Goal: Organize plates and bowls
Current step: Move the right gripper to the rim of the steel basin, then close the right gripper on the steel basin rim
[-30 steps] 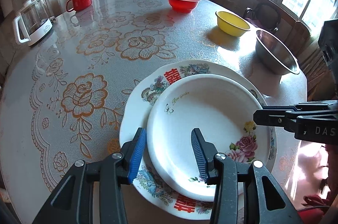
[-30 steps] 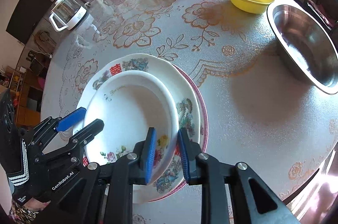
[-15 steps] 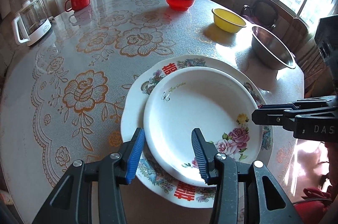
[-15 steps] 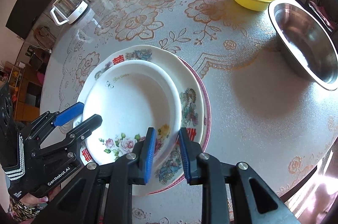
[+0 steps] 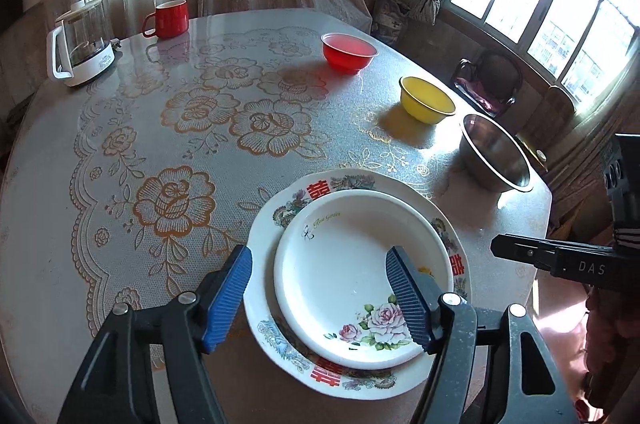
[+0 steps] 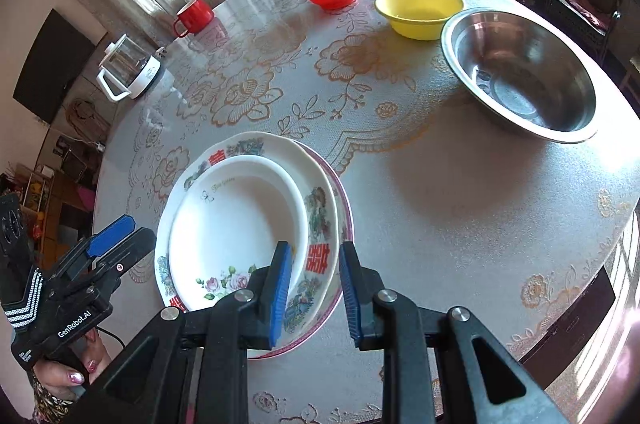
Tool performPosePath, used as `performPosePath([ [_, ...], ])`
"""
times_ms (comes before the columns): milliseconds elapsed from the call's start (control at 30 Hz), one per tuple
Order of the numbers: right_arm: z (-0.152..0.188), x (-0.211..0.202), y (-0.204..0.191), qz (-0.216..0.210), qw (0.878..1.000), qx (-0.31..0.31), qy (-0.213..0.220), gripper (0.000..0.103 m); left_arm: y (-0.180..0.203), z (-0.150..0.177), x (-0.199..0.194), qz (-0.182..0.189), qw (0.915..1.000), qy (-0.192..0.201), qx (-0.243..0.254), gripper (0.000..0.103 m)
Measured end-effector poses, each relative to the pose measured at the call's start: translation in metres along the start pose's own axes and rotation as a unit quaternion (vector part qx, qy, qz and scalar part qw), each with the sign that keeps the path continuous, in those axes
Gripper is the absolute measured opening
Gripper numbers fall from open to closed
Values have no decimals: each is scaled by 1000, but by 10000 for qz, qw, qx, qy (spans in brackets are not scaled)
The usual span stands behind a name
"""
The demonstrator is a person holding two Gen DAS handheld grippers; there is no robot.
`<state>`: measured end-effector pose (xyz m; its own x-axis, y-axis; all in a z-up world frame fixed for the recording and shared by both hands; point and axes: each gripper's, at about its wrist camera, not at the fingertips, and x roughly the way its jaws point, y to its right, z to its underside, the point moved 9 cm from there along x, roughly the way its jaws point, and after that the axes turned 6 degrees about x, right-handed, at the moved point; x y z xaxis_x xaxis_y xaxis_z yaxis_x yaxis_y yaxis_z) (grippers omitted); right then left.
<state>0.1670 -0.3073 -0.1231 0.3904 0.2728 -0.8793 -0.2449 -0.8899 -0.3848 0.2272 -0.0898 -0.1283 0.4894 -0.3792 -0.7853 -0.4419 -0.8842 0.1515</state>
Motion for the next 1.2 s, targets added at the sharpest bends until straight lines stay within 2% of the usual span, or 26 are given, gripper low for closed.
performPosePath([
  [167,-14,-15,23,16,9997,113,200,24,12,-11,1,37,9999,-27,-119,71],
  [367,-55,-37,63,67,9984,165,532,29,40,-32,7,-24,9998,64,-179,78],
  [567,-105,-52,118,244,9958,226,856,33,90,-62,34,39,9998,33,-182,86],
  [767,-155,-62,185,618,9905,375,1169,38,148,-89,76,207,9996,-139,-91,87],
  [967,-182,-51,233,695,9913,407,1040,39,185,-99,129,220,9983,-511,-183,87],
  [1100,-192,-33,244,414,9950,378,821,39,194,-102,159,196,9966,-692,-410,87],
  [1200,-196,-16,245,286,9973,287,611,39,193,-101,174,43,9958,-779,-483,87],
])
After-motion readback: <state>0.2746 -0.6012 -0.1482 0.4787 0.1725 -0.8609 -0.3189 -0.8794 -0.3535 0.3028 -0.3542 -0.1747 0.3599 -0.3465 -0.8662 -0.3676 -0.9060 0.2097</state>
